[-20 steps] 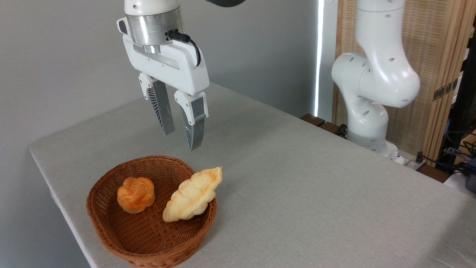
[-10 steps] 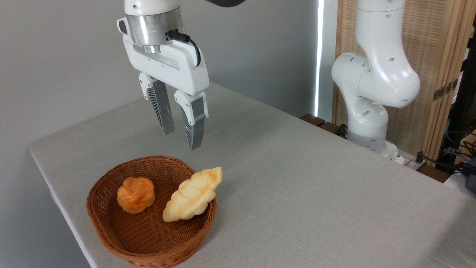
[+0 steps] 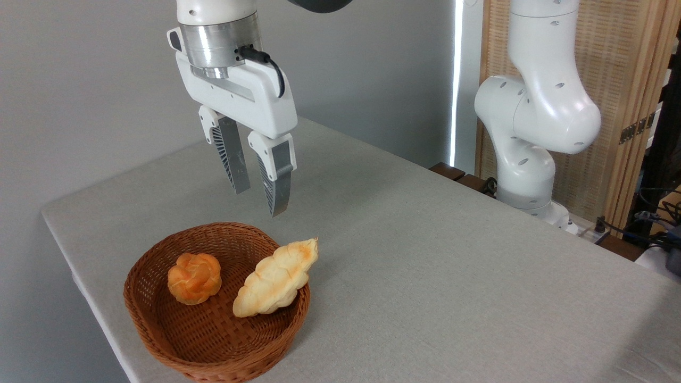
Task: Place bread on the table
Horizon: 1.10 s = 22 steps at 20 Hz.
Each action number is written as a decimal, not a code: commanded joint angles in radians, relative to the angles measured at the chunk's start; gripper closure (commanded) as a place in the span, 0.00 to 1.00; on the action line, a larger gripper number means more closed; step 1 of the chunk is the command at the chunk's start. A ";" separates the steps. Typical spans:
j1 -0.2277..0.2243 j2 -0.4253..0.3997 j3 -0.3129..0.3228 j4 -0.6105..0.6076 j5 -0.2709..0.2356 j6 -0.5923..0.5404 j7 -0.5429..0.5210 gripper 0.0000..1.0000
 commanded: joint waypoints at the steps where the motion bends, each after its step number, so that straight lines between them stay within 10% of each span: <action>1: -0.003 0.007 -0.006 -0.006 -0.009 0.024 0.080 0.00; 8: -0.015 0.042 -0.009 -0.044 -0.009 0.030 0.358 0.00; 22: -0.002 0.110 0.009 -0.086 0.047 0.148 0.451 0.00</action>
